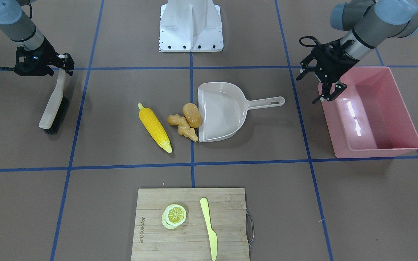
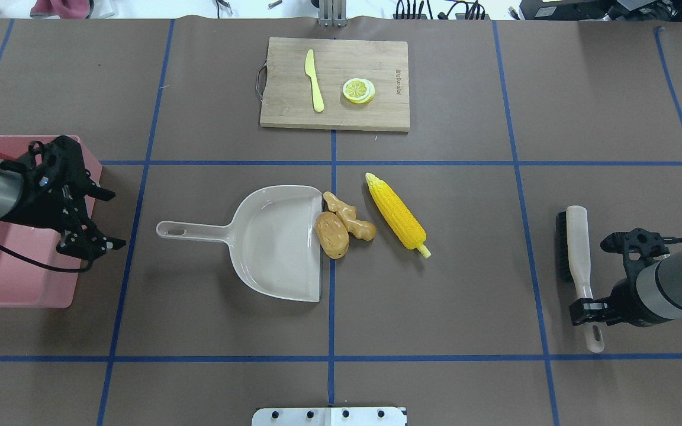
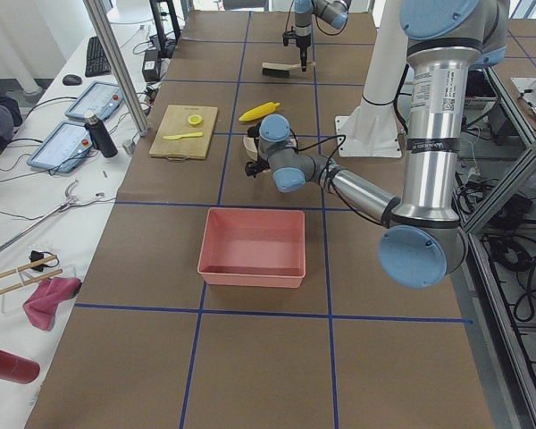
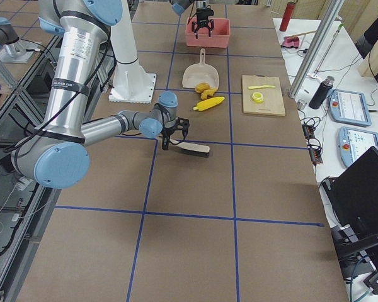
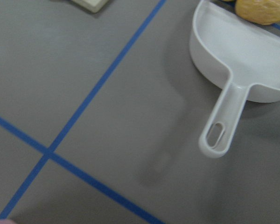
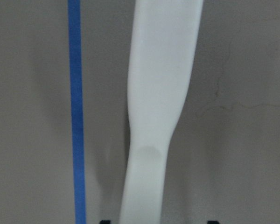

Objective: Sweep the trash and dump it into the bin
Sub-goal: 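Reach the right gripper to the brush while the left reaches the dustpan, then grasp the brush with the right gripper while the left grasps the dustpan handle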

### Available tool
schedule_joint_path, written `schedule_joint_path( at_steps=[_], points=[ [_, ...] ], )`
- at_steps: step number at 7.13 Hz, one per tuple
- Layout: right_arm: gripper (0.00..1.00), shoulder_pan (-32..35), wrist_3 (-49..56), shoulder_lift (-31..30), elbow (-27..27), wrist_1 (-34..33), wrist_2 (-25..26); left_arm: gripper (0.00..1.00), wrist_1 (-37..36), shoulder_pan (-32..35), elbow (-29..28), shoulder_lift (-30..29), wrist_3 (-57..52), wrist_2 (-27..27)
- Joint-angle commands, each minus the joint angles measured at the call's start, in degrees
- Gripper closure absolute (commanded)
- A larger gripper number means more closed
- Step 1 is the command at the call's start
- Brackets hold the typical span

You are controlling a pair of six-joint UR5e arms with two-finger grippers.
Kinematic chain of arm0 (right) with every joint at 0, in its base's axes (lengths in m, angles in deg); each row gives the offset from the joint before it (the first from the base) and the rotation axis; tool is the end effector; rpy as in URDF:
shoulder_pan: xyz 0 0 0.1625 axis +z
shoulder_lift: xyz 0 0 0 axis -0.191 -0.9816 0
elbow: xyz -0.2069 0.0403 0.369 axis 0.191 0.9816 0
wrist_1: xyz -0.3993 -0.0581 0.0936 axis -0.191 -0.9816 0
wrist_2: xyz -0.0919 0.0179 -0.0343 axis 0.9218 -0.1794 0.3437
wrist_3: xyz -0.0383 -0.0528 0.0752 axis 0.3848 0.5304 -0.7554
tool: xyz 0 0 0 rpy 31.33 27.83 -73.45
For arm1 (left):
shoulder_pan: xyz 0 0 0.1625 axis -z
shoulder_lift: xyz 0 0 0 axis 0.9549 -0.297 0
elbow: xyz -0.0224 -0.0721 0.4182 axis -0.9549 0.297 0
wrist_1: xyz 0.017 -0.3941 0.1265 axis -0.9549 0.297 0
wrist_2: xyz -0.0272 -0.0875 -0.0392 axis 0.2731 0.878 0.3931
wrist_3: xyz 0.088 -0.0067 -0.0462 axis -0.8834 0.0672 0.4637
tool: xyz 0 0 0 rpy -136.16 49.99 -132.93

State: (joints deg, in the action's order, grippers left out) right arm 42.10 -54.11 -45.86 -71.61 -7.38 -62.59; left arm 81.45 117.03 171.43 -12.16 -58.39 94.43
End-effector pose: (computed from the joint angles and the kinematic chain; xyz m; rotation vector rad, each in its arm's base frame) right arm -0.2958 -0.2827 0.4975 -0.0911 -0.7861 -0.0187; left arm 0.3015 -0.4013 0.3884 0.8058 0.9415 1.0534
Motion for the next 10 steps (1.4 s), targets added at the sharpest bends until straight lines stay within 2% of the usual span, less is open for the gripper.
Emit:
schedule_joint_path(
  at_steps=[1,2,5,6,8,9,10],
  points=[
    [0.84,-0.06,-0.37,0.39,0.11,0.55,-0.23,0.01,-1.33,-7.27,-3.32,-3.32,-4.01,-0.61],
    [1.0,0.02,-0.37,0.39,-0.15,0.55,-0.23,0.01,-1.26,-7.4,-3.34,-4.65,-4.01,-0.18],
    [1.0,1.86,0.68,0.04,-3.65,-1.46,-0.67,0.01,-1.08,-5.04,-2.91,-4.84,-4.01,-0.09],
    [1.0,2.74,2.51,-0.05,-6.01,-5.3,-0.67,0.01,-1.08,-4.94,-2.9,-4.93,-4.01,-0.52],
    [1.0,8.09,22.38,1.86,-9.71,-16.63,0.2,0.01,-1.43,-4.41,-3.61,-5.63,-4.01,-0.62],
    [1.0,8.72,29.44,4.49,-9.73,-21.73,2.65,0.01,-1.61,-4.24,-4.39,-6.07,-4.01,-0.79],
    [1.0,7.16,32.38,12.43,-9.82,-33.26,6.93,0.01,-1.35,-4.06,-5.44,-7.2,-3.92,-0.79]
  ],
)
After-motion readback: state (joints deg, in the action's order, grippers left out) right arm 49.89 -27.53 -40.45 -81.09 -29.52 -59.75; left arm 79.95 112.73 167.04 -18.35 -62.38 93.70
